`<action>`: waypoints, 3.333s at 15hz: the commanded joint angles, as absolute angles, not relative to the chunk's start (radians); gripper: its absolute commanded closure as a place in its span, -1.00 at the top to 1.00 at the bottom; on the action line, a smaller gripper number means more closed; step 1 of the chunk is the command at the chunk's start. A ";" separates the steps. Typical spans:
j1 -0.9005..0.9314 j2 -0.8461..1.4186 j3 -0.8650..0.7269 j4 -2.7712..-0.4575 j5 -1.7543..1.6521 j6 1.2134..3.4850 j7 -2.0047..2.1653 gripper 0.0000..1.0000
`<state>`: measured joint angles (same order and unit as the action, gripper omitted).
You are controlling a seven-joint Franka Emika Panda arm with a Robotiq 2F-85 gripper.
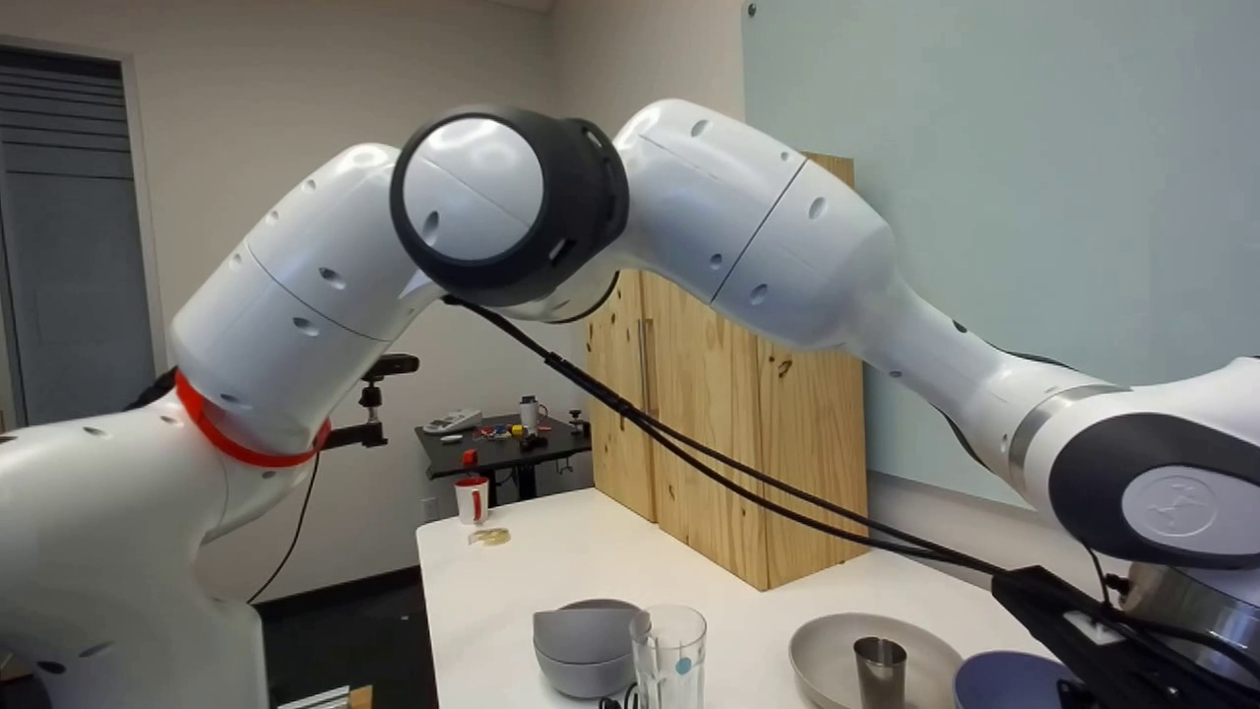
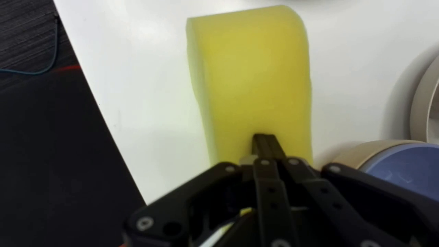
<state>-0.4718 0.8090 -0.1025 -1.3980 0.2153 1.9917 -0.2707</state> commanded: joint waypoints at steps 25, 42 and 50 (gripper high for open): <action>-0.511 0.901 -0.122 -1.245 0.205 1.893 -0.273 -1.00; -0.530 0.919 -0.126 -1.234 0.199 1.848 -0.270 -1.00; -0.551 0.919 -0.145 -1.285 0.209 1.861 -0.268 -1.00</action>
<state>-0.5445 0.8984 -0.1446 -1.2718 0.2051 1.8580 -0.2691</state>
